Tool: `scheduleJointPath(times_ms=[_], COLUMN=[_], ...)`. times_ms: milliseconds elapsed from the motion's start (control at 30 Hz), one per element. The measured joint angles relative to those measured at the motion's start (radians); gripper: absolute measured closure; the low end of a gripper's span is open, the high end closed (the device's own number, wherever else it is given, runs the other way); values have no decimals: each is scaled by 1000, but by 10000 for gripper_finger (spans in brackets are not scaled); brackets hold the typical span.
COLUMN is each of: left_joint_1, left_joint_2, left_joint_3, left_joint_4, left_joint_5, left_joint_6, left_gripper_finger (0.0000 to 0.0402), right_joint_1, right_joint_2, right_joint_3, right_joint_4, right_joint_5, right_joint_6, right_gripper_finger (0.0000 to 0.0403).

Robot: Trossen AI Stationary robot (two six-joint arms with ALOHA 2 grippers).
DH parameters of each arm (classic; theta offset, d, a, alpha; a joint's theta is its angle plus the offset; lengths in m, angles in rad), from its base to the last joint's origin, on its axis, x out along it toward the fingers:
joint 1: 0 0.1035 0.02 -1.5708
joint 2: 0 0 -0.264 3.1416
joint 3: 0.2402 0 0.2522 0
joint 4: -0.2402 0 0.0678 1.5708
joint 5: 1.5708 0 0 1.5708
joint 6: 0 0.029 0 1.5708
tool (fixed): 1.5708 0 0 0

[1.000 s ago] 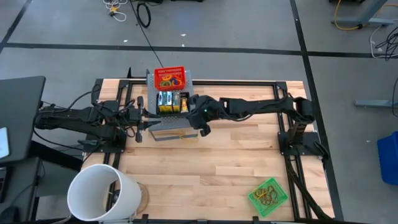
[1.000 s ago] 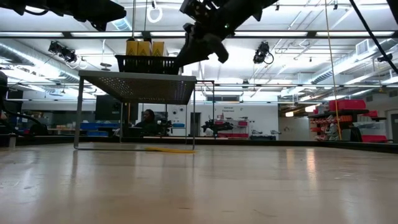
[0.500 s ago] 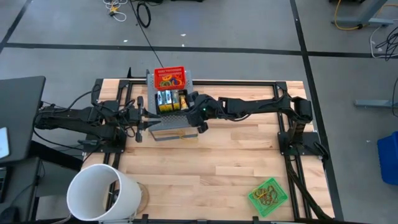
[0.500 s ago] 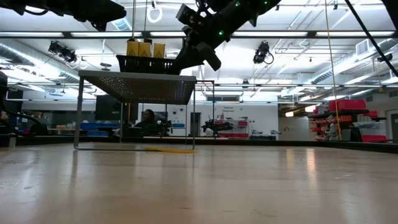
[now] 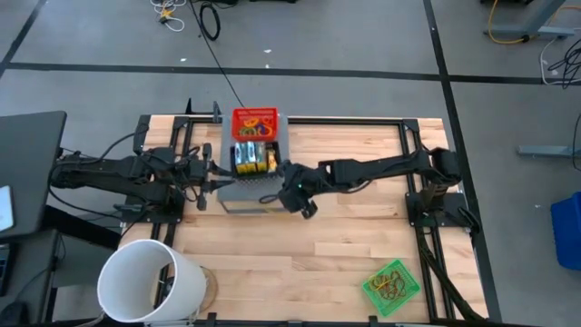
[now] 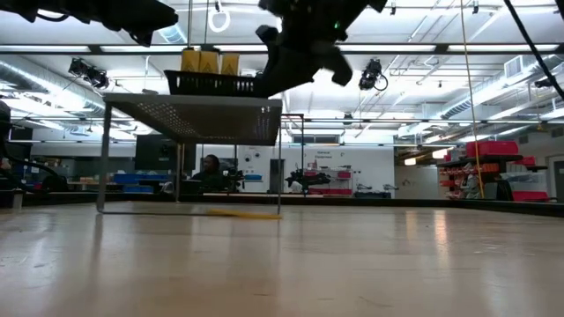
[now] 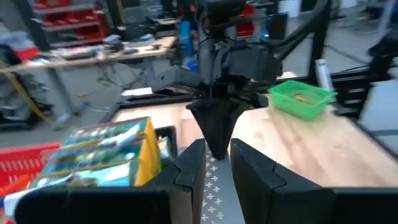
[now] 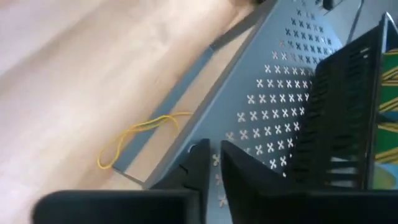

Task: Pick & Place Office Desk Supplies
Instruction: Put the yellow rubber band into the green basket

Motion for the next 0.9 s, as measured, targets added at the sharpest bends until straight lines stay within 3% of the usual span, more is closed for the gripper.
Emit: scheduleJointPath(times_ms=[167, 267, 433, 633, 900], left_joint_1=[0, 0, 5, 6, 6], left_joint_2=[70, 106, 114, 87, 49], left_joint_3=[1, 0, 0, 0, 1], left_joint_4=[9, 5, 18, 31, 32], left_joint_5=[-7, -70, -74, -105, -154], left_joint_6=[-48, -53, -54, 6, 43], left_gripper_finger=[318, 318, 318, 318, 318], right_joint_1=[49, 77, 111, 158, 226], right_joint_2=[-8, -16, -51, -70, -78], right_joint_3=[-1, -2, -8, -9, -10], right_joint_4=[-29, -33, -60, -101, -58], right_joint_5=[-17, 55, 117, -11, 97], right_joint_6=[63, 61, 67, 115, 89], right_gripper_finger=[325, 290, 247, 238, 238])
